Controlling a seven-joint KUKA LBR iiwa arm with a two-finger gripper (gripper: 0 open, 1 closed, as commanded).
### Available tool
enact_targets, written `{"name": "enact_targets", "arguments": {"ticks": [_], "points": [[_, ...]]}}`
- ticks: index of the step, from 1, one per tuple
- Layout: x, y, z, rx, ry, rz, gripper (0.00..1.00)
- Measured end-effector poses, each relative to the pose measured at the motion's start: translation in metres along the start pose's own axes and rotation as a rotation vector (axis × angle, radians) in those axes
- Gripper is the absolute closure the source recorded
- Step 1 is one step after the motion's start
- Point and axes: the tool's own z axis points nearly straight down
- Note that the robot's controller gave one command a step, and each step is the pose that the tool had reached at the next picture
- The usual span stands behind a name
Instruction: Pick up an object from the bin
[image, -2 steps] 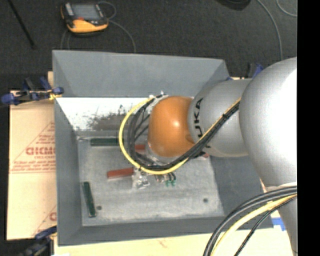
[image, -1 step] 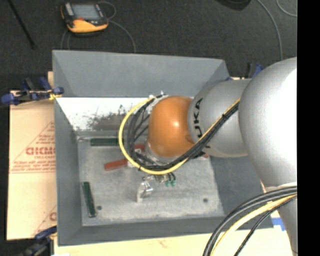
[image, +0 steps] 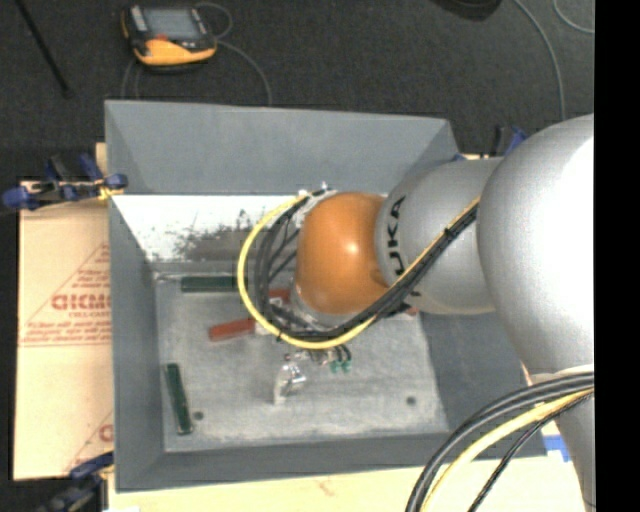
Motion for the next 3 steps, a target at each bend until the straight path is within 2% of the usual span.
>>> {"name": "enact_targets", "arguments": {"ticks": [1, 2, 3], "points": [[-0.029, -0.016, -0.014, 0.003, -0.001, 0.003, 0.0], [-0.056, -0.015, -0.015, 0.001, -0.005, 0.084, 0.0], [-0.068, -0.03, 0.002, -0.002, -0.021, 0.093, 0.0]]}}
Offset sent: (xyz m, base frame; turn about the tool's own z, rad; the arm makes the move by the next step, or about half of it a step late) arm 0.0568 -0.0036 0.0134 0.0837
